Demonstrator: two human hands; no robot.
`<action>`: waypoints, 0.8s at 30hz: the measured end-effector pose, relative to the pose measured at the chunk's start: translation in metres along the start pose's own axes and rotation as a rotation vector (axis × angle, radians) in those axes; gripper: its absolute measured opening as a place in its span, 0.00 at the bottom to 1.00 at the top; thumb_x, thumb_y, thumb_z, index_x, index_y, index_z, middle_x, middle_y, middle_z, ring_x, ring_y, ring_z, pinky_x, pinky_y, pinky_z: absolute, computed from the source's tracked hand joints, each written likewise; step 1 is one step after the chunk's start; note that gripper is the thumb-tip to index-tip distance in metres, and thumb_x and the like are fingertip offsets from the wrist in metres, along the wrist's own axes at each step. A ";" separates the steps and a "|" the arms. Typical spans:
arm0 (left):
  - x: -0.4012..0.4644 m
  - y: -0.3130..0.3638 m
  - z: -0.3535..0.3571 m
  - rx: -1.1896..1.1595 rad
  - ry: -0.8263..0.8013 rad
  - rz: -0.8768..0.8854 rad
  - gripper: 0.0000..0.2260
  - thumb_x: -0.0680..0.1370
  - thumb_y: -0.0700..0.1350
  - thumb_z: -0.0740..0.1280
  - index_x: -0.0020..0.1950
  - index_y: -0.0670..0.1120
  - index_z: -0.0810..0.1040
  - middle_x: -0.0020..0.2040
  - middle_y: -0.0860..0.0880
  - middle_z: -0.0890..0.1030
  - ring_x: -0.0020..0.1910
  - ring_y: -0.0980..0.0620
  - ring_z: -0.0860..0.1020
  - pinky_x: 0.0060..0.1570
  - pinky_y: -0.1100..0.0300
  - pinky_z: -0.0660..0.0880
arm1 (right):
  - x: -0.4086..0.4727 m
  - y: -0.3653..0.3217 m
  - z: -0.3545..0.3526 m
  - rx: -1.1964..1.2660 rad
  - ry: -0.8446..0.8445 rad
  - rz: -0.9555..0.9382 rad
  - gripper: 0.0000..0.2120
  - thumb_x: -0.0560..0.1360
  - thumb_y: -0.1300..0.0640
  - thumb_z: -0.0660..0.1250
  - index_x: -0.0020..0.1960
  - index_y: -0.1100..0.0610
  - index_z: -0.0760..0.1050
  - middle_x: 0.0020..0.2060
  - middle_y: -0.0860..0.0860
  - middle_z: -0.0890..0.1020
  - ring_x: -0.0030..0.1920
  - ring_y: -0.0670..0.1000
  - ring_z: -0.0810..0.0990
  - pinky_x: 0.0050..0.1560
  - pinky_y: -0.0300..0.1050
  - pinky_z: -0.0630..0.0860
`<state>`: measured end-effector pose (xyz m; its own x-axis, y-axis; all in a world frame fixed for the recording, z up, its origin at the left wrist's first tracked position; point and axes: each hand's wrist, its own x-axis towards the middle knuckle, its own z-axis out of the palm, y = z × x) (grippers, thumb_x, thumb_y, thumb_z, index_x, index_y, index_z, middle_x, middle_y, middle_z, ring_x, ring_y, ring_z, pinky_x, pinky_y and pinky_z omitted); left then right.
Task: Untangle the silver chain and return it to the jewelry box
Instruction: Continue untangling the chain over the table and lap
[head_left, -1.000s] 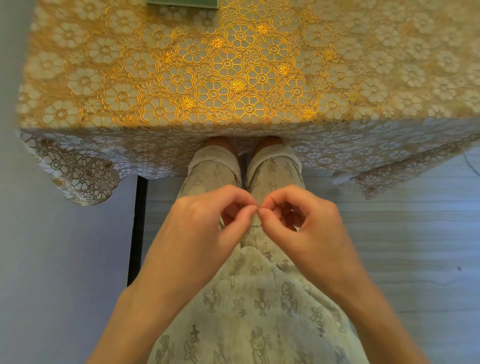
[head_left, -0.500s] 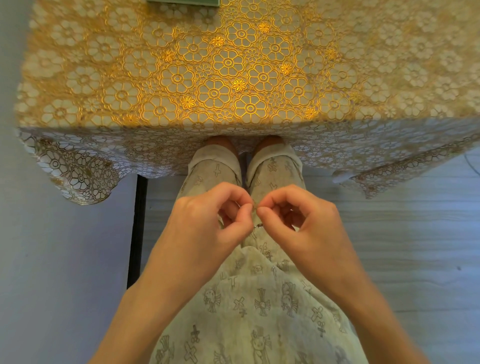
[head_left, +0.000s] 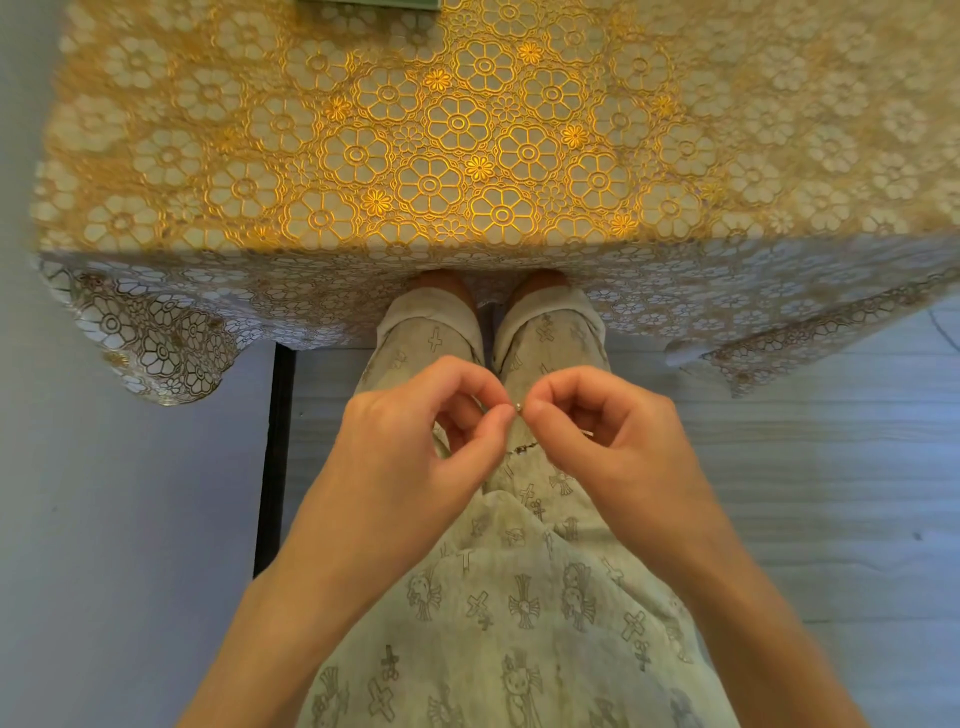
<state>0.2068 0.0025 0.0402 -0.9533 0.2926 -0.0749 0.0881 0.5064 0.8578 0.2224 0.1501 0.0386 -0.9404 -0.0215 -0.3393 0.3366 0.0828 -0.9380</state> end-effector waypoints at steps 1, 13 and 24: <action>0.000 0.000 0.000 0.000 0.001 0.003 0.01 0.72 0.45 0.67 0.40 0.51 0.77 0.28 0.56 0.77 0.31 0.61 0.74 0.31 0.75 0.66 | 0.000 0.000 0.000 0.004 0.001 -0.002 0.10 0.73 0.64 0.67 0.35 0.53 0.77 0.27 0.44 0.75 0.28 0.40 0.70 0.30 0.31 0.67; 0.001 0.004 -0.004 -0.102 -0.047 -0.096 0.03 0.72 0.48 0.66 0.39 0.54 0.78 0.30 0.55 0.80 0.30 0.57 0.76 0.30 0.73 0.66 | -0.002 0.003 0.002 -0.124 0.017 -0.106 0.05 0.71 0.61 0.68 0.37 0.55 0.76 0.29 0.45 0.75 0.30 0.41 0.71 0.32 0.31 0.67; 0.001 0.002 -0.004 -0.043 -0.071 -0.069 0.02 0.72 0.46 0.68 0.39 0.52 0.79 0.29 0.55 0.79 0.29 0.60 0.75 0.30 0.75 0.66 | -0.001 0.007 0.000 -0.251 0.018 -0.184 0.03 0.69 0.59 0.66 0.37 0.53 0.75 0.30 0.43 0.74 0.32 0.42 0.72 0.34 0.31 0.67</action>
<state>0.2049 0.0009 0.0442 -0.9335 0.3161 -0.1694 0.0090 0.4928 0.8701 0.2259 0.1503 0.0329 -0.9859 -0.0415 -0.1619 0.1401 0.3228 -0.9360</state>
